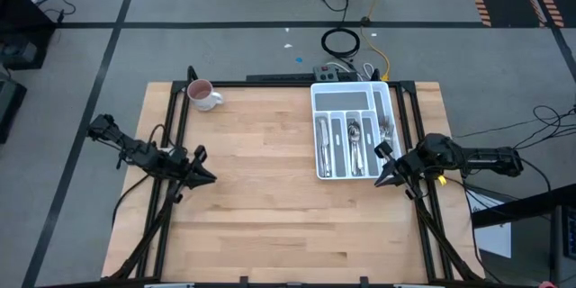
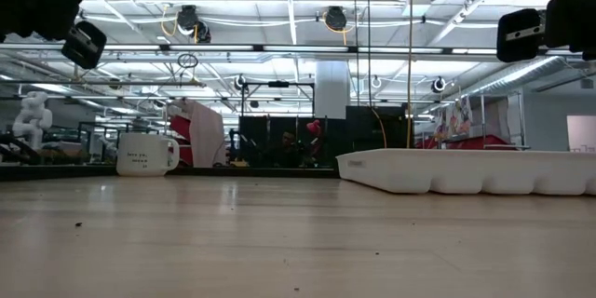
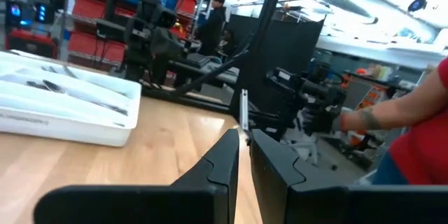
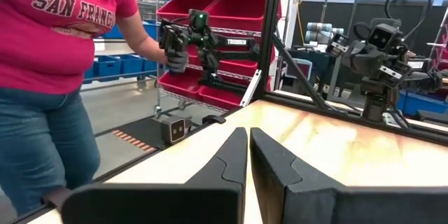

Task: Sort silverware
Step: Return to Home Position

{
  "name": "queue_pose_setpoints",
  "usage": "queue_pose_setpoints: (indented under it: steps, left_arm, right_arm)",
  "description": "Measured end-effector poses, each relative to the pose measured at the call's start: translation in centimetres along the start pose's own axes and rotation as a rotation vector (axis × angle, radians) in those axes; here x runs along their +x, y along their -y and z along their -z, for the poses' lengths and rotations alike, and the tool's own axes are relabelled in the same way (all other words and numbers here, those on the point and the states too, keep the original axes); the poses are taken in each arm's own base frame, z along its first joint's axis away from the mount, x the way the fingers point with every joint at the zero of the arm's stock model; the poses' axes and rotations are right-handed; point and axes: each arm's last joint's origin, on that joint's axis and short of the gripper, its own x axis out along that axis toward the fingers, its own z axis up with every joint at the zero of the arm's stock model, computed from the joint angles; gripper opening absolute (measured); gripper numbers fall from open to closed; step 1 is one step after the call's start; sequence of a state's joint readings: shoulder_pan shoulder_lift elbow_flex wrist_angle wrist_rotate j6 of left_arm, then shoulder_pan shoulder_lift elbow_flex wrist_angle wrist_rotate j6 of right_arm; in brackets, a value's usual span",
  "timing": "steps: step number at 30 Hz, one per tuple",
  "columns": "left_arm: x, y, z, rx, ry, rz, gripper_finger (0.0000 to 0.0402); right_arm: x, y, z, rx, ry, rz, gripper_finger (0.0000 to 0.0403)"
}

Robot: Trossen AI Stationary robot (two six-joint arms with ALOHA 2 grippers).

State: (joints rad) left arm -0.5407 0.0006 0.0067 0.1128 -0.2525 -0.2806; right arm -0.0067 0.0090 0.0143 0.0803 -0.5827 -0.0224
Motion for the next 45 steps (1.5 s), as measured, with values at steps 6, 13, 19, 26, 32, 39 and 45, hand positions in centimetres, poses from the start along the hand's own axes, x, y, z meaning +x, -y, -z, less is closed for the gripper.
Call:
queue_pose_setpoints:
  steps: [6,13,19,26,32,39,45]
  left_arm:
    - [0.0,0.0,-0.1,0.028,0.011,-0.010,0.0043]
    - [0.1,-0.3,-0.2,0.028,0.014,0.005,0.0043]
    - [0.1,-0.9,0.3,-0.013,-0.046,-0.029,0.0043]
    - [0.2,-1.4,0.2,-0.020,-0.010,-0.147,0.0043]
    - [0.1,-1.8,-0.8,0.089,0.050,-0.234,0.0043]
    - [0.0,-2.6,-1.4,-0.014,0.012,-0.105,0.0043]
    - [-0.3,-3.6,-1.6,-0.049,-0.032,-0.028,0.0043]
  right_arm:
    - [0.1,0.0,0.2,-0.005,-0.018,-0.020,0.0008]
    - [0.2,-0.1,0.3,0.059,-0.036,-0.092,0.0008]
    - [0.1,1.4,0.9,0.048,-0.105,0.322,0.0008]
    - [0.2,1.5,0.8,0.075,-0.083,0.302,0.0008]
    - [0.2,1.4,0.8,0.080,-0.087,0.287,0.0008]
    - [0.2,1.4,0.9,0.054,-0.103,0.285,0.0008]
    - [0.2,1.4,0.9,-0.008,-0.111,0.281,0.0008]
